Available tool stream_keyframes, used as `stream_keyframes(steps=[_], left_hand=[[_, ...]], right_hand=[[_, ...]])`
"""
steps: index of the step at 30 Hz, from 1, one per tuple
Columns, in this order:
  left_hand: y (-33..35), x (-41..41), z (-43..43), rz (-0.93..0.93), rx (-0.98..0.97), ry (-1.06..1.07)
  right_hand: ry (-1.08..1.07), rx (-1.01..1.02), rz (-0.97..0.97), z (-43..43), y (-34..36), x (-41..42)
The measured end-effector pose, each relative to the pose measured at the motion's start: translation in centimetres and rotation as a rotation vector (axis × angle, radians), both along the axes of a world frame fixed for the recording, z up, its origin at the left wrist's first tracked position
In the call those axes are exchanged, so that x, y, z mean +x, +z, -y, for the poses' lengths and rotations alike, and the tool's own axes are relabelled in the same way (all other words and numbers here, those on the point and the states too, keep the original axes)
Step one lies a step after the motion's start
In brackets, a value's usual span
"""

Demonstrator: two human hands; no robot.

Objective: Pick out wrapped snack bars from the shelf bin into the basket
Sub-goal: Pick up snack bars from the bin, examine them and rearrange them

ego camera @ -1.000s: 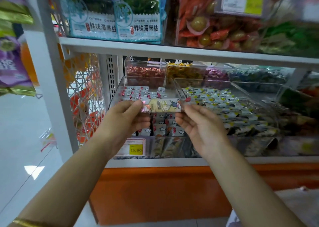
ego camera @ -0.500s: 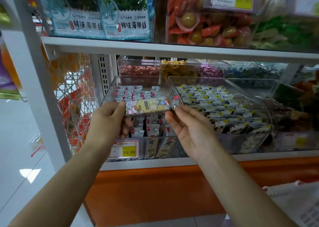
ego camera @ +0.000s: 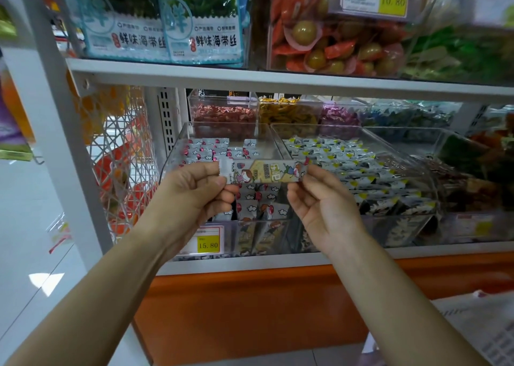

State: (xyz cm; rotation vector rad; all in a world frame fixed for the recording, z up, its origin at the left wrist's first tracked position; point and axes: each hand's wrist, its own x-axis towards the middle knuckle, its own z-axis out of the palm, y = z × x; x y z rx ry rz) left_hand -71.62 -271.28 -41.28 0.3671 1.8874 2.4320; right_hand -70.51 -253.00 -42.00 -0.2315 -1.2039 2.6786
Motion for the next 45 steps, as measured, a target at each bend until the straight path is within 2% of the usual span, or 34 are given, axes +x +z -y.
stream_keyframes(steps=[4,6,9,11,13,17,22,26,31,36,45], left_hand=[[-0.6,-0.1,0.2,-0.092,-0.140,0.074],[-0.7,-0.2,0.3,-0.092,-0.179,0.099],[-0.5,-0.5,0.4,0.007,-0.156,0.070],[-0.4,-0.5,0.4,0.047,-0.119,0.041],[-0.6,-0.3,0.3,-0.004,-0.167,0.073],[-0.6,-0.3,0.3,-0.038,-0.153,0.113],[-0.6,-0.2,0.2,-0.086,-0.206,0.072],[-0.3,0.1,0.2,-0.142,-0.289,0.056],[-0.1,0.6,-0.3,-0.169,-0.398,0.035],[0.4,0.5,0.3,-0.168,-0.416,0.024],[1.3,0.3,2.3,-0.147,-0.547,-0.217]], right_hand=[[0.033,0.080,-0.040,-0.1,0.1,0.1],[0.024,0.191,-0.071,-0.1,0.0,0.1],[0.003,0.321,-0.117,-0.2,-0.2,0.1],[0.017,0.326,-0.132,-0.3,-0.2,0.0],[0.051,0.300,-0.136,-0.2,-0.3,-0.1],[0.033,0.519,-0.155,0.1,-0.7,0.0],[0.003,0.663,-0.209,0.3,-0.9,0.0],[-0.060,0.657,-0.218,0.2,-0.9,0.1],[-0.162,0.757,-0.197,0.3,-0.7,0.4],[-0.104,0.798,-0.246,0.2,-0.4,0.6],[0.009,0.819,-0.274,-0.4,-0.5,0.3]])
